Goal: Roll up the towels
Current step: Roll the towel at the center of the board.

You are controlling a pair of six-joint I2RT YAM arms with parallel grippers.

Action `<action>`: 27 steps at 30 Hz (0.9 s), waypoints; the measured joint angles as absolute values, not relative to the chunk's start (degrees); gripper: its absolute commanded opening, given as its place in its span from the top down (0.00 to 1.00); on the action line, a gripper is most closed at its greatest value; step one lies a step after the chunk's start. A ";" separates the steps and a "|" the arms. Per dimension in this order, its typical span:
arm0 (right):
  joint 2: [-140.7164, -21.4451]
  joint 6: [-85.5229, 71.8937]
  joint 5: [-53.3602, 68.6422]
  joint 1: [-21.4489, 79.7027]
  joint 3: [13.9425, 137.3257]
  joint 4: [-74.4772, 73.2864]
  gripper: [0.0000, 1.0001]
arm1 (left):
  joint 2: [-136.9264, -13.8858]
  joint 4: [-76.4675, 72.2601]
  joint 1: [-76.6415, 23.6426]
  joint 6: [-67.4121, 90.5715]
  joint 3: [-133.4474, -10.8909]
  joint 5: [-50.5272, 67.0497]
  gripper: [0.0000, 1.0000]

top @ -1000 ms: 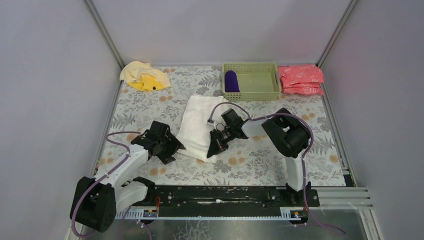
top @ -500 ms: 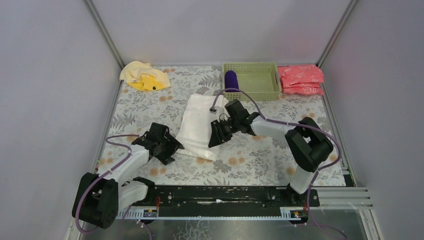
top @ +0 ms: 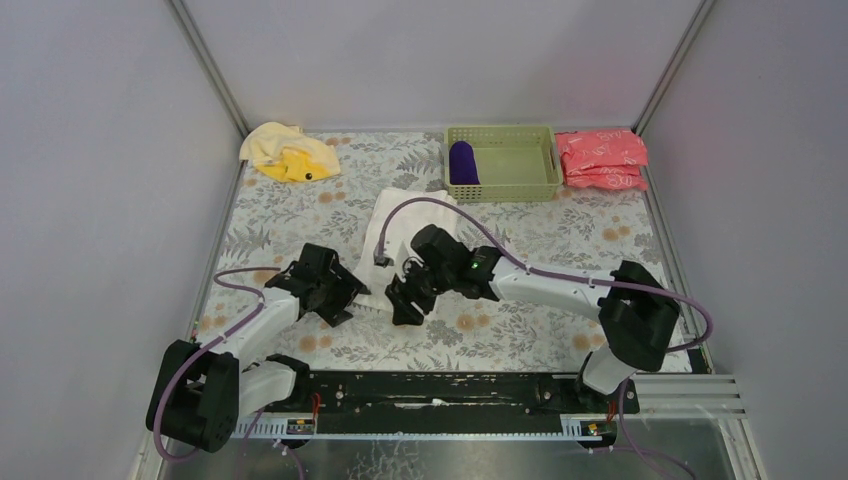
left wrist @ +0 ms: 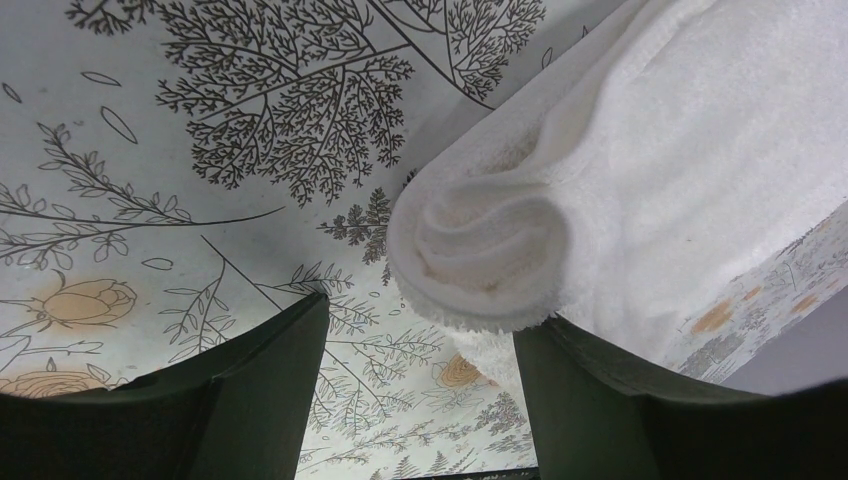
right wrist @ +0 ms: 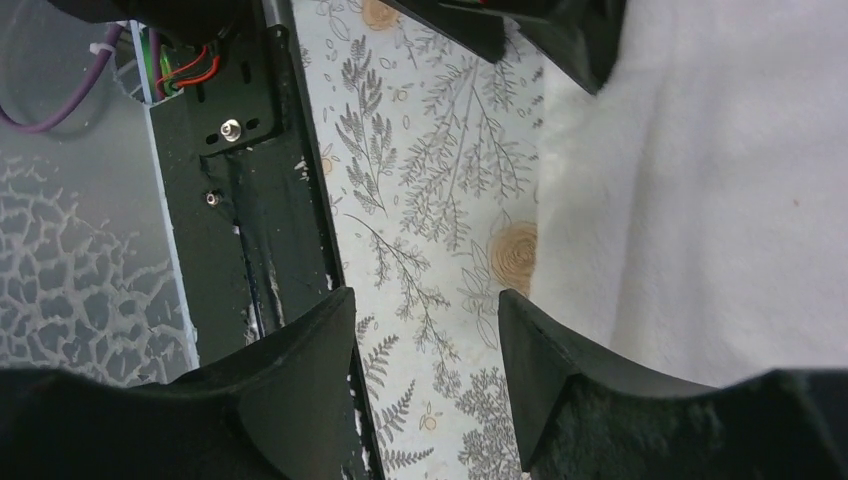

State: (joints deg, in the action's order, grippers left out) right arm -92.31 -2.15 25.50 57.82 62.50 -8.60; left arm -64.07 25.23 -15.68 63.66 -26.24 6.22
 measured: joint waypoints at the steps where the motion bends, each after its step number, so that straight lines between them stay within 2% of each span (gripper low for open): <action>1: -92.84 -1.58 25.52 58.50 63.00 -8.60 0.39 | -64.07 25.23 -15.68 63.64 -26.24 6.22 0.32; 10: -100.03 3.68 22.26 60.29 65.45 -11.94 0.37 | -64.10 25.21 -15.68 63.64 -26.22 6.22 0.32; 27: -100.82 9.08 9.34 60.49 65.71 -13.87 0.32 | -65.30 23.73 -15.68 63.57 -26.63 6.24 0.32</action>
